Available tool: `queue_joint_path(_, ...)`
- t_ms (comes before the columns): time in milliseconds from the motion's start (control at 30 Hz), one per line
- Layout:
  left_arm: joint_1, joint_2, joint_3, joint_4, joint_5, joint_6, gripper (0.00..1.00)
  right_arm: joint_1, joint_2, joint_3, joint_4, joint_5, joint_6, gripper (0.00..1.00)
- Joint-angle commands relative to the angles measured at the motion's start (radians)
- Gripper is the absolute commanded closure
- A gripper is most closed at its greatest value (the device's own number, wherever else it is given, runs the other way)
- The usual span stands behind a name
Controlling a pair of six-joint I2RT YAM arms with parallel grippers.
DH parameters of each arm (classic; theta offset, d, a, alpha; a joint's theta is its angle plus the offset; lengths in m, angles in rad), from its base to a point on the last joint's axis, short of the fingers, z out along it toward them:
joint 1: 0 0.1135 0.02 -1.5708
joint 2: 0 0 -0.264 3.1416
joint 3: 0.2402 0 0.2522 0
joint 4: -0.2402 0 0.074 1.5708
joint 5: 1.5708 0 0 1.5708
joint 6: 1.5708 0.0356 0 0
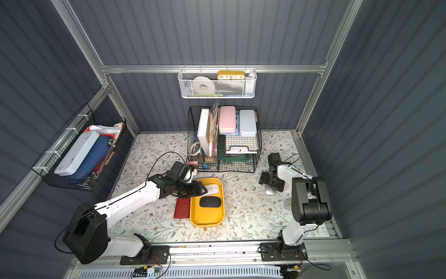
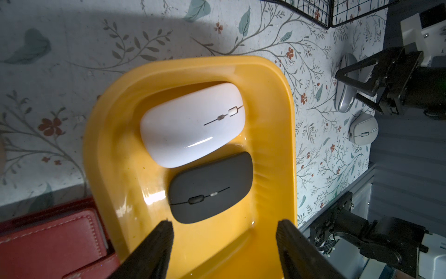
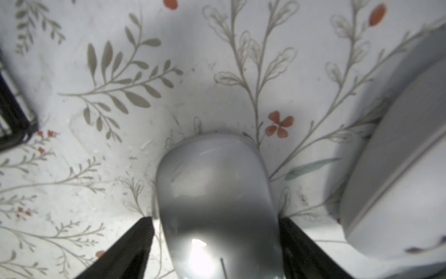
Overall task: Put the mouse in the storage box
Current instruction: Pick up the mouse from the center of the board.
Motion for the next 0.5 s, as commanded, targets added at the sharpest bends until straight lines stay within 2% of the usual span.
queue_joint_path(0, -0.003, -0.002, 0.002, -0.003, -0.007, 0.020, 0.27, 0.001, 0.044, 0.003, -0.012, -0.058, 0.017, 0.28)
queue_joint_path(100, -0.001, 0.000, 0.004, -0.006, -0.007, 0.020, 0.27, -0.001, 0.055, 0.000, -0.012, -0.074, 0.023, 0.33)
queue_joint_path(300, -0.002, -0.004, 0.000, -0.009, -0.007, 0.022, 0.27, 0.000, 0.060, -0.001, -0.016, -0.084, 0.026, 0.35)
queue_joint_path(467, -0.003, -0.012, 0.003, -0.009, -0.007, 0.015, 0.27, 0.001, 0.022, -0.019, 0.003, -0.097, 0.020, 0.43)
